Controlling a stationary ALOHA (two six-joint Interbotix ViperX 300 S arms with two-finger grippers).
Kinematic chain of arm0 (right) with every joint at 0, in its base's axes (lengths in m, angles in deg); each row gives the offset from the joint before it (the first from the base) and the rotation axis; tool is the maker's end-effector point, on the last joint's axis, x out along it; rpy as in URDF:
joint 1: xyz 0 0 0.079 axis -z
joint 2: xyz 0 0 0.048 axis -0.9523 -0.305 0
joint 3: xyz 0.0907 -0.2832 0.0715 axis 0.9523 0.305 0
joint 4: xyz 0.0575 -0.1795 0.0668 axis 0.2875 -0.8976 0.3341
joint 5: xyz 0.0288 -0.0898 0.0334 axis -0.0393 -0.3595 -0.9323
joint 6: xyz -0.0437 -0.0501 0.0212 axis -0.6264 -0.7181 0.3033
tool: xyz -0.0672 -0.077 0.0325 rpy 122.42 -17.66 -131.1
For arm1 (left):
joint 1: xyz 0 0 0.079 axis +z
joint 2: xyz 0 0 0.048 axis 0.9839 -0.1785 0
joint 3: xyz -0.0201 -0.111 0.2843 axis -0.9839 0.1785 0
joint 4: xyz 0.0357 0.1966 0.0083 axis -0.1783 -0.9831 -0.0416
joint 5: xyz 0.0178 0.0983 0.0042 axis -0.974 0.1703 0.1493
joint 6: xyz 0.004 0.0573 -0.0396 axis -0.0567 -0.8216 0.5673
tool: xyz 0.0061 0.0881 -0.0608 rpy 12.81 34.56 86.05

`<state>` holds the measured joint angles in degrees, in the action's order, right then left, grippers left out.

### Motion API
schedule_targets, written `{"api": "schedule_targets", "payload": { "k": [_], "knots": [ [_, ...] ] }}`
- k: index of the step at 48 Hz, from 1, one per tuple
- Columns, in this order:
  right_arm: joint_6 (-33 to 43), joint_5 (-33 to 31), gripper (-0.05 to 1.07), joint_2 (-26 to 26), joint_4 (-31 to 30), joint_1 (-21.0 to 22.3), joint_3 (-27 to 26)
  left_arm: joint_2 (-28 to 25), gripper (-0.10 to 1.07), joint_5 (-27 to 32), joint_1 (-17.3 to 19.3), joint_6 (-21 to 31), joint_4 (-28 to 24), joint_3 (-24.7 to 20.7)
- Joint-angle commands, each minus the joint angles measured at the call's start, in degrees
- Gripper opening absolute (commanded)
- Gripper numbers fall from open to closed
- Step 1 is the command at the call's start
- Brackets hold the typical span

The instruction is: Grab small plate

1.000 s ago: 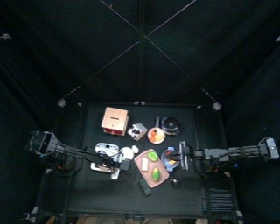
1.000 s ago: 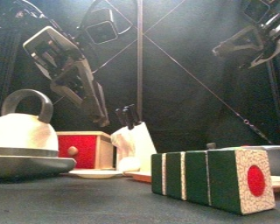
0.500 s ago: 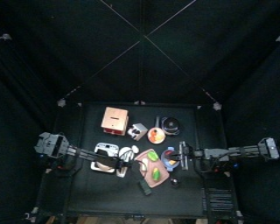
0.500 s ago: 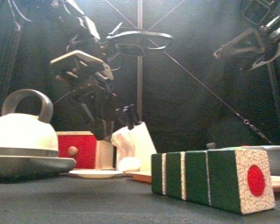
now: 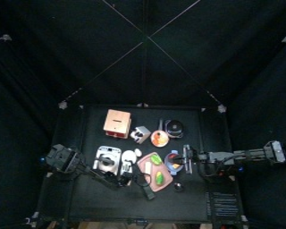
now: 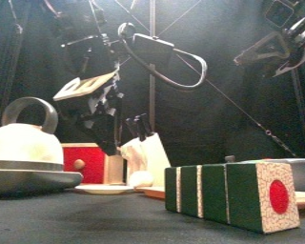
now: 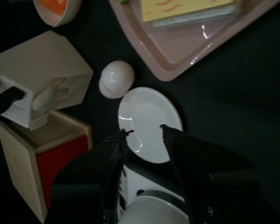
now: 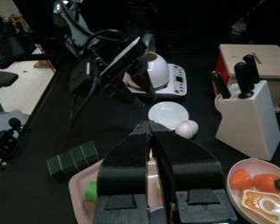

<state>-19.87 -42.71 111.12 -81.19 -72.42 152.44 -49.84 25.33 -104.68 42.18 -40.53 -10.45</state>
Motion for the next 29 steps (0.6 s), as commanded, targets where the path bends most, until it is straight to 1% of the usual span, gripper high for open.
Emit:
{"api": "schedule_targets", "payload": {
  "k": [1,6,13,19,29],
  "knots": [
    [0.09,0.26,0.01,-0.09,0.18,-0.09,-0.7,-0.18,0.77,-0.88,0.18,0.53,0.7,-0.62],
    [0.0,0.26,0.01,-0.09,0.18,-0.09,-0.53,-0.97,0.77,-2.99,0.44,1.23,0.53,0.09],
    [0.0,0.26,0.01,-0.18,0.18,-0.09,-0.26,-1.14,0.77,-4.83,2.46,3.25,0.44,1.05],
    [0.0,0.26,0.01,-0.35,0.18,0.0,-0.09,-1.14,0.77,-8.0,3.6,4.13,0.44,2.29],
    [0.0,0.26,0.01,-0.53,0.18,0.0,0.09,-1.76,0.77,-8.7,4.92,5.98,0.26,3.08]
  ]
}}
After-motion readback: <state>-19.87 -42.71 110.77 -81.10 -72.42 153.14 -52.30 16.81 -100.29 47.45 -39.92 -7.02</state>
